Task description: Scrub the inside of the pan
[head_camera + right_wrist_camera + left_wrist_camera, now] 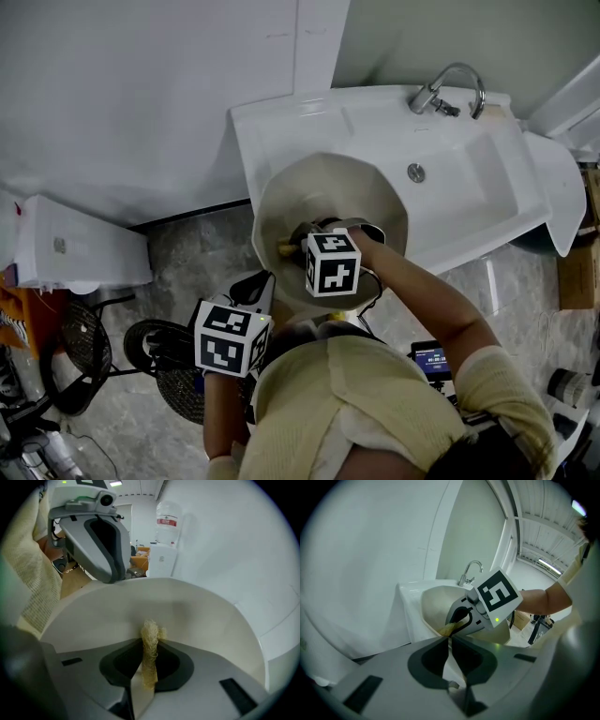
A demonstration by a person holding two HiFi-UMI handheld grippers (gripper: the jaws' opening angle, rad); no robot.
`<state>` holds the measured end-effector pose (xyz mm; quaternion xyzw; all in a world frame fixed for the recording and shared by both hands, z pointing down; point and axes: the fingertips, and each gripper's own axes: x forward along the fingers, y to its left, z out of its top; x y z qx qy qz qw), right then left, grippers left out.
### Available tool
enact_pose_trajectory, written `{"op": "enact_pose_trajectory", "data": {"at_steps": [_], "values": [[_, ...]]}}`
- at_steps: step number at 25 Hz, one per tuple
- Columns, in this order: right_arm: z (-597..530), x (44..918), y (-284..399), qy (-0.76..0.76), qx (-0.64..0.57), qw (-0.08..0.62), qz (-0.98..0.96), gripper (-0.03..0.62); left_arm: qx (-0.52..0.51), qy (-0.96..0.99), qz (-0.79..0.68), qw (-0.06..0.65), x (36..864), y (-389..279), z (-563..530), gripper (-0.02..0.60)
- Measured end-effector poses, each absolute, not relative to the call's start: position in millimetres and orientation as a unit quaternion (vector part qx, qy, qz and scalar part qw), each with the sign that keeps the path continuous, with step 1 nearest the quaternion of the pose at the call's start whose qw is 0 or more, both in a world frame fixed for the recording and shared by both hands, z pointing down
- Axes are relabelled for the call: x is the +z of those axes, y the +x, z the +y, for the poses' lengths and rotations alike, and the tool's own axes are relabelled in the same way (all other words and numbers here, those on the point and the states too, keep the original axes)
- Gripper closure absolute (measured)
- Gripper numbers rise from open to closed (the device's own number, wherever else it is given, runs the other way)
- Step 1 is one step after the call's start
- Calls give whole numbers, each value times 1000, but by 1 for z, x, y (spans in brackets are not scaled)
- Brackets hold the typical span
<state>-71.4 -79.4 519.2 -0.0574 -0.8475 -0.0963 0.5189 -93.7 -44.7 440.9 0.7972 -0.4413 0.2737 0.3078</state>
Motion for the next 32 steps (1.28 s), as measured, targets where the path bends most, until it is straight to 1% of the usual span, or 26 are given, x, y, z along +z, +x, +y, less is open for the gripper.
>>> {"op": "enact_pose_trajectory", "data": {"at_steps": [7,14,24,32], "values": [[-52,521,-55,-114,-75,528,-838,520,272,798,-440,308,441,-94,-45,506],[-29,523,-28,-166,-43,553,-816,520,275,799,-438,307,441,-93,-44,506],[-22,527,25,-206,16,612,-764,520,279,799,-438,304,440,-93,-45,506],[-35,529,55,-200,4,672,-713,520,280,798,-440,304,441,-93,-44,506]]}}
